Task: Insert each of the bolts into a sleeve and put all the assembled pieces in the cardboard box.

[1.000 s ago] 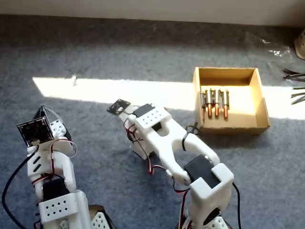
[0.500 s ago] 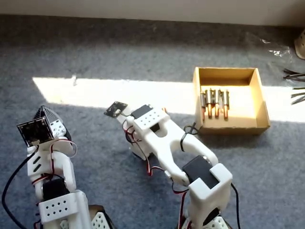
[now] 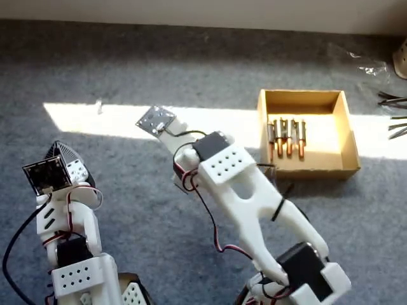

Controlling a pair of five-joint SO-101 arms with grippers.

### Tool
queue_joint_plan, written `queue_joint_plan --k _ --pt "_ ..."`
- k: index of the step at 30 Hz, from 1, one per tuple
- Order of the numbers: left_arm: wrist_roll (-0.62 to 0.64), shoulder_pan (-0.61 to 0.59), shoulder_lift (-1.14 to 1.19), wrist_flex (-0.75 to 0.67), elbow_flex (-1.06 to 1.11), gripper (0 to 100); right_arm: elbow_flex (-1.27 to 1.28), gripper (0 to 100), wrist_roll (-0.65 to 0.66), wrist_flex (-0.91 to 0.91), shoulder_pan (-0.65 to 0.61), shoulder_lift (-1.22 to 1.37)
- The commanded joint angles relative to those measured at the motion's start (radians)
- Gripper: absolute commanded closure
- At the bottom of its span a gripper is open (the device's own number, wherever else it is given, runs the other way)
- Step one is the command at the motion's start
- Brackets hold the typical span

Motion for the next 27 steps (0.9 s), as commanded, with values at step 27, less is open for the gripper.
queue_joint_plan --k 27 --pt "-0.150 0.315 -0.013 0.178 -0.056 99 0.671 99.5 -0.109 -0.288 0.278 -0.857"
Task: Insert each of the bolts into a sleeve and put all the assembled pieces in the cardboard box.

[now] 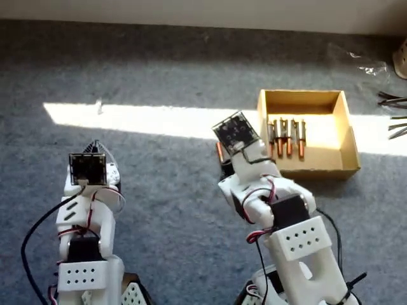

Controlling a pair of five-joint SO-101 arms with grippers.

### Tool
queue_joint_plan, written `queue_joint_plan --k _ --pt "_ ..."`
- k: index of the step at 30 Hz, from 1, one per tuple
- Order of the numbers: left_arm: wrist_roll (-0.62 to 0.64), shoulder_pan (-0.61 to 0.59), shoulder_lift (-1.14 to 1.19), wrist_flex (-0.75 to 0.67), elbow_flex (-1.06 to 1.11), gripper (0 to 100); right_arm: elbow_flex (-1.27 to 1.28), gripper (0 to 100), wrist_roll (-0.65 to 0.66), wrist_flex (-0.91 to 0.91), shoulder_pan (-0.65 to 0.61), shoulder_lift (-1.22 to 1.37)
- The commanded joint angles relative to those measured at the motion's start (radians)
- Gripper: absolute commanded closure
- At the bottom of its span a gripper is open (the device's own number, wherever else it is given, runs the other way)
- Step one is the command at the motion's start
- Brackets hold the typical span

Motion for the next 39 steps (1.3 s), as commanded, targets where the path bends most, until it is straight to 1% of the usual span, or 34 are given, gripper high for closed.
queue_joint_plan --k 1,5,8,11,16,18,20,23,24,26,28,31,33,36,39 --pt "-0.012 0.079 -0.007 0.091 -0.077 99 0.077 99.5 -0.020 -0.102 0.038 -0.076" --pt "-0.014 0.182 -0.005 0.215 -0.179 99 0.150 99.5 -0.025 -0.125 0.119 -0.142" --pt "-0.091 0.259 -0.005 0.264 -0.231 99 0.189 99.5 -0.083 -0.125 0.174 -0.194" --pt "-0.160 0.308 -0.005 0.276 -0.249 99 0.222 99.5 -0.097 -0.125 0.222 -0.248" --pt "-0.301 0.331 -0.004 0.276 -0.257 99 0.285 99.5 -0.097 -0.127 0.231 -0.331" --pt "-0.305 0.325 0.008 0.285 -0.289 99 0.291 99.5 -0.097 -0.127 0.231 -0.360" --pt "-0.305 0.328 0.068 0.325 -0.363 99 0.292 99.5 -0.098 -0.125 0.239 -0.378" --pt "-0.302 0.335 0.255 0.391 -0.541 99 0.309 99.5 -0.135 -0.127 0.265 -0.384" --pt "-0.295 0.346 0.334 0.411 -0.604 99 0.314 99.5 -0.143 -0.127 0.266 -0.386" --pt "-0.239 0.377 0.503 0.454 -0.722 99 0.318 99.5 -0.141 -0.127 0.268 -0.387" --pt "-0.169 0.417 0.657 0.497 -0.832 99 0.320 99.5 -0.144 -0.127 0.268 -0.386" --pt "-0.046 0.460 0.848 0.517 -0.960 99 0.335 99.5 -0.147 -0.127 0.269 -0.386" --pt "0.025 0.478 0.929 0.511 -1.017 99 0.354 99.5 -0.147 -0.127 0.274 -0.387" --pt "0.114 0.506 1.013 0.511 -1.075 99 0.366 99.5 -0.147 -0.127 0.337 -0.387" --pt "0.210 0.545 1.050 0.511 -1.099 99 0.375 99.5 -0.149 -0.137 0.381 -0.387"
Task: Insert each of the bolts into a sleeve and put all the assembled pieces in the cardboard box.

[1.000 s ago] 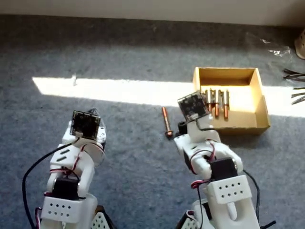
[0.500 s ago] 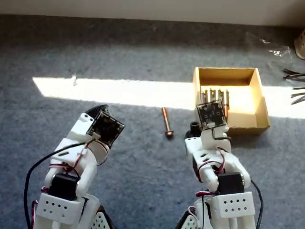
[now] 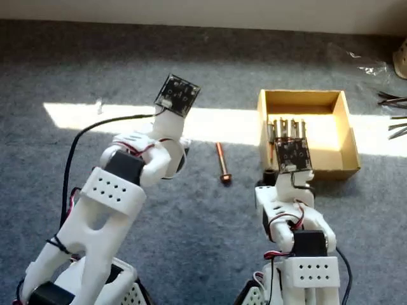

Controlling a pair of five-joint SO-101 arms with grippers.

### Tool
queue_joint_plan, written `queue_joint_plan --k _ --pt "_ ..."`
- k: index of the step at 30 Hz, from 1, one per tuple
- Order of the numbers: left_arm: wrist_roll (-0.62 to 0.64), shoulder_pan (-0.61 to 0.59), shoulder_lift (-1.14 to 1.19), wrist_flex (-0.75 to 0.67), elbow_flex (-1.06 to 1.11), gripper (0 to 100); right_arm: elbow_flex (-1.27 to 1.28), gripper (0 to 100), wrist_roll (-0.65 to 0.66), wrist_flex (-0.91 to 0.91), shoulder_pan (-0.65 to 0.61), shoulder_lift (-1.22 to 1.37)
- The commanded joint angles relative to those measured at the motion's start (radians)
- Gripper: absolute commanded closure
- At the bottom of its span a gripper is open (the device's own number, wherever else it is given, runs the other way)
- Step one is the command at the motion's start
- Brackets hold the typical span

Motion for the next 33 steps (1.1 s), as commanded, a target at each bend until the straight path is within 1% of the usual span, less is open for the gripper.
queue_joint_plan --k 1,4,7,14,18,20,24,27,30,33 --pt "0.115 0.065 0.027 0.002 -0.073 99 0.016 99.5 -0.011 -0.053 0.050 -0.015" --pt "0.176 0.124 0.036 -0.058 -0.068 99 0.056 99.5 -0.011 -0.101 0.059 -0.015" --pt "0.213 0.133 0.054 -0.158 -0.065 99 0.061 99.5 -0.011 -0.104 0.059 -0.015" --pt "0.324 0.159 0.289 -0.305 -0.096 99 0.062 99.5 -0.011 -0.104 0.061 -0.016" --pt "0.445 0.153 0.437 -0.310 -0.185 99 0.064 99.5 -0.011 -0.107 0.111 -0.016" --pt "0.471 0.157 0.493 -0.310 -0.216 98 0.065 99.5 -0.011 -0.107 0.134 -0.016" --pt "0.572 0.159 0.575 -0.310 -0.246 89 0.084 99.5 -0.009 -0.108 0.140 -0.016" --pt "0.671 0.160 0.596 -0.310 -0.246 84 0.085 99.5 -0.009 -0.110 0.140 -0.016" --pt "0.755 0.160 0.601 -0.293 -0.245 83 0.085 99.5 -0.008 -0.110 0.140 -0.016" --pt "0.801 0.174 0.604 -0.264 -0.245 83 0.085 99.5 -0.006 -0.110 0.140 -0.016"
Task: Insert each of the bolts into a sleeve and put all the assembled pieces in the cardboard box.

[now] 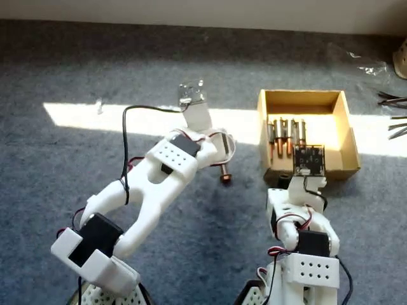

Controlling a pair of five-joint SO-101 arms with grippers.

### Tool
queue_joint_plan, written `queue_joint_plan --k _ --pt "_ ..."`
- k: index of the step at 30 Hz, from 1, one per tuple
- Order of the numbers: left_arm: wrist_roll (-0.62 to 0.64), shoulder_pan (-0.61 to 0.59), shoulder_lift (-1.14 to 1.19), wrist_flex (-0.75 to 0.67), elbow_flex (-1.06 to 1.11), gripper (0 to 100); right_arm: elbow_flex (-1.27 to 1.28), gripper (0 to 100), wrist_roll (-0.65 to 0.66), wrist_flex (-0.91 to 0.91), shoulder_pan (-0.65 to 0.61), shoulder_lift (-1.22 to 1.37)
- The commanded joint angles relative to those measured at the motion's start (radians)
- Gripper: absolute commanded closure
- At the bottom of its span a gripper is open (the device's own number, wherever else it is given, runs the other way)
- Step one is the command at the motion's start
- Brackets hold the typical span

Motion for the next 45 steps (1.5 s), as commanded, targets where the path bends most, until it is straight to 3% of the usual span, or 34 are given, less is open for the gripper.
queue_joint_plan --k 1,5,12,22,29,34,45 --pt "0.046 0.044 -0.002 0.029 -0.045 83 -0.013 99.5 0.000 -0.038 0.013 -0.016" --pt "0.048 0.085 0.001 0.054 -0.045 83 -0.007 99.5 0.000 -0.067 0.013 -0.016" --pt "0.044 0.074 0.136 0.054 -0.061 83 -0.007 99.5 0.000 -0.067 0.013 -0.016" --pt "0.043 0.067 0.143 0.055 -0.087 83 -0.007 99.5 0.000 -0.067 0.013 -0.016" --pt "0.041 0.068 0.145 0.055 -0.084 100 -0.007 99.5 0.002 -0.067 0.013 -0.016" --pt "0.041 0.068 0.257 0.055 -0.114 93 -0.007 99.5 0.002 -0.067 0.013 -0.016" --pt "0.043 0.073 0.447 0.396 -0.424 88 -0.007 99.5 0.002 -0.067 0.013 -0.016"
